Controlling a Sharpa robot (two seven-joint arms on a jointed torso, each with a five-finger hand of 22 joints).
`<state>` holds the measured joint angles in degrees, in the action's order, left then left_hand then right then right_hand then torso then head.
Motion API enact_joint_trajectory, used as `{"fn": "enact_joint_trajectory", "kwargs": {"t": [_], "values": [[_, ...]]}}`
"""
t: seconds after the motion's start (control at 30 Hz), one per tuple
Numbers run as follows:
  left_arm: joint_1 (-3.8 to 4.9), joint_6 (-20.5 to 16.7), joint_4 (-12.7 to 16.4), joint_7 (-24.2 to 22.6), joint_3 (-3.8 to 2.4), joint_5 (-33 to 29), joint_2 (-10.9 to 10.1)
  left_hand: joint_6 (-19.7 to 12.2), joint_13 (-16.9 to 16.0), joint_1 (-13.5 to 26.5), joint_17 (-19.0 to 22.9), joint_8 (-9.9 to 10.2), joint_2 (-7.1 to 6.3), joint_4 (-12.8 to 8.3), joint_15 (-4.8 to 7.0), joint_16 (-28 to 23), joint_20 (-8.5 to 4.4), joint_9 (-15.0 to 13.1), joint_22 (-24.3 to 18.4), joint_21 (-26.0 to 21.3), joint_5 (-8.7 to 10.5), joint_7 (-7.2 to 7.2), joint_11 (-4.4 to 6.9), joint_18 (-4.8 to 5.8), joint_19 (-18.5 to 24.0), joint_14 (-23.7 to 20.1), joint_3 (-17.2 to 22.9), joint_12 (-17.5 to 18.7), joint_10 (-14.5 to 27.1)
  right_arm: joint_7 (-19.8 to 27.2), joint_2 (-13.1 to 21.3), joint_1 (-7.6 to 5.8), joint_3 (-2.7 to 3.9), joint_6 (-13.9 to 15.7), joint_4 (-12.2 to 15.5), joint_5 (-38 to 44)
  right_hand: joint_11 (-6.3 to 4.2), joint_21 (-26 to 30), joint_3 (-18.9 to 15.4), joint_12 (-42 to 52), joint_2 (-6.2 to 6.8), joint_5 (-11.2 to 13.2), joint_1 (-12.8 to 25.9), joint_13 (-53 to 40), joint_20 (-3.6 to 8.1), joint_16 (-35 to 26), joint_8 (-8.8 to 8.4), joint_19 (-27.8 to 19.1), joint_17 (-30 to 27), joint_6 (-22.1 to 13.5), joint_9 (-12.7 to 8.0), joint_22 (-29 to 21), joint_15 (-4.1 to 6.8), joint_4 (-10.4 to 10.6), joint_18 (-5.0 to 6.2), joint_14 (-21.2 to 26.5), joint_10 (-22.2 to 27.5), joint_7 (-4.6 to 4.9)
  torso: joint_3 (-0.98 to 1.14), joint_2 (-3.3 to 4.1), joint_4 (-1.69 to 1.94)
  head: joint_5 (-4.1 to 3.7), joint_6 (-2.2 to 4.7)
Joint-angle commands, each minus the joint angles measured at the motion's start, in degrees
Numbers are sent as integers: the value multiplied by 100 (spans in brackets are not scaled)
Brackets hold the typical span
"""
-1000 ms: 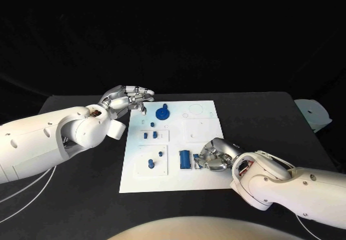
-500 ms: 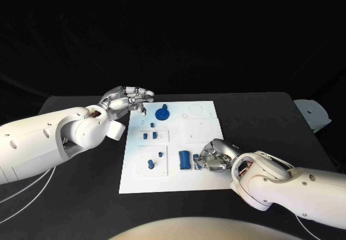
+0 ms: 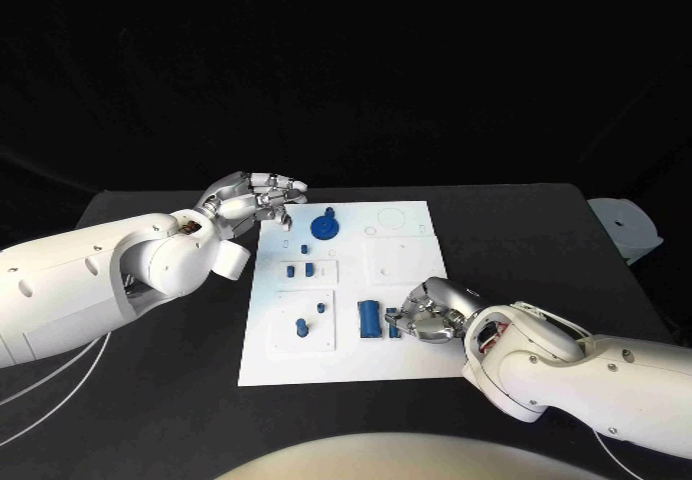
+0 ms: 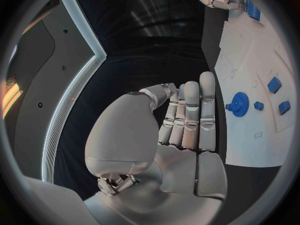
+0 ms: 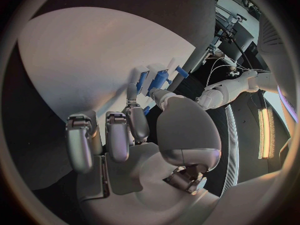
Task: Assemble the parts on the task board
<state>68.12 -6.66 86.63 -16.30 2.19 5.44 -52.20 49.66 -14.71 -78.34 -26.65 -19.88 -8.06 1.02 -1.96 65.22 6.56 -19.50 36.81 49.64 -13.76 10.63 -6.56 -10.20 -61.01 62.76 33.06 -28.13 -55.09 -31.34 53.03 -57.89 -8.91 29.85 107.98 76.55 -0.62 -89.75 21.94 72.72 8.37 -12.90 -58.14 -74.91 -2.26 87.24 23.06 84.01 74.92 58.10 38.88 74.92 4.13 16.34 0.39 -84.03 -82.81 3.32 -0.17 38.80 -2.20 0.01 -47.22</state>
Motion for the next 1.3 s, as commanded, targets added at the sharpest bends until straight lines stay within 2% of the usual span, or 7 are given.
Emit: {"fn": "enact_joint_trajectory", "kwargs": {"t": [0.03,0.33,0.53,0.7,0.9,1.07,1.3], "values": [[5,103,12,-24,-3,7,1,-31,9,19,9,-17,11,2,5,30,34,-6,-6,-23,-16,5,13,-39,-15,-50,42,-26,45,112,86,6,-2,-20,69,90,-19,-25,-73,38,5,-48,-192,-604,56,12,27,599,976,-6,8,1508,34,-25,-39,-485,-48,8,1,-5,-3,-3,0],[4,106,3,-55,-1,7,-6,-33,10,20,12,-19,9,0,5,32,34,-6,-6,-23,-16,6,13,-38,-15,-51,45,-30,47,566,336,6,-2,5,188,-37,-15,-25,-204,2,77,492,-900,-597,56,-4,8,599,950,-56,-20,1508,31,-177,-39,-479,-28,17,4,-11,-15,-14,29],[2,129,-56,-184,32,-1,18,-58,23,179,26,-33,-56,94,-15,47,55,-8,-23,-55,17,4,4,-34,0,-59,-36,-52,70,1688,464,-45,2,529,98,-1110,194,208,-234,-568,35,285,-1152,-313,-62,-198,-404,521,610,-571,-219,1439,-136,-93,11,-390,290,267,-10,-64,-21,-27,100],[-20,85,-299,-470,71,-104,154,-144,89,498,80,-52,-265,344,-54,-3,101,-11,-136,-240,54,0,-12,-33,65,-176,-346,-13,142,3378,430,-328,6,409,-425,-3759,321,1950,-220,-2300,-27,277,-1572,677,-191,-1011,-662,-68,-506,-771,-323,860,-240,-142,349,-32,1274,413,-70,-208,-28,-99,257],[-101,-216,-694,-742,85,-224,391,-358,399,394,533,-11,-264,604,-180,-869,238,41,-713,-1161,114,73,-116,-24,435,-827,-593,329,180,4317,128,-604,23,-49,-1340,-5479,493,6438,-46,-4300,-33,298,-1939,2207,-375,-3523,-753,-1710,-3093,-953,-350,-1103,-421,-175,997,1393,2500,562,-134,-392,-10,-159,547],[-177,-486,-1141,-1011,88,-421,627,-422,789,176,1142,-18,-238,896,-397,-2288,477,147,-1542,-2400,144,139,-229,-13,756,-1316,-817,775,79,4791,-392,-789,66,-505,-2437,-6553,674,7632,319,-5525,19,536,-2181,3985,-580,-4676,-878,-2103,-3529,-999,-630,-2276,-637,-203,994,2199,2669,638,-156,-510,-17,-120,851],[-272,-592,-1629,-1358,87,-811,887,-573,1105,-132,1545,50,-211,1175,-643,-3978,886,420,-2639,-3957,139,82,-359,-22,1099,-1531,-1035,1530,-50,5159,-1071,-857,111,-1038,-3621,-6798,903,8626,497,-6412,27,656,-2147,5785,-985,-6724,-1232,-2650,-4752,-942,-1027,-3918,-1023,-331,1004,2927,2433,773,-130,-616,-5,-47,1038]]}}
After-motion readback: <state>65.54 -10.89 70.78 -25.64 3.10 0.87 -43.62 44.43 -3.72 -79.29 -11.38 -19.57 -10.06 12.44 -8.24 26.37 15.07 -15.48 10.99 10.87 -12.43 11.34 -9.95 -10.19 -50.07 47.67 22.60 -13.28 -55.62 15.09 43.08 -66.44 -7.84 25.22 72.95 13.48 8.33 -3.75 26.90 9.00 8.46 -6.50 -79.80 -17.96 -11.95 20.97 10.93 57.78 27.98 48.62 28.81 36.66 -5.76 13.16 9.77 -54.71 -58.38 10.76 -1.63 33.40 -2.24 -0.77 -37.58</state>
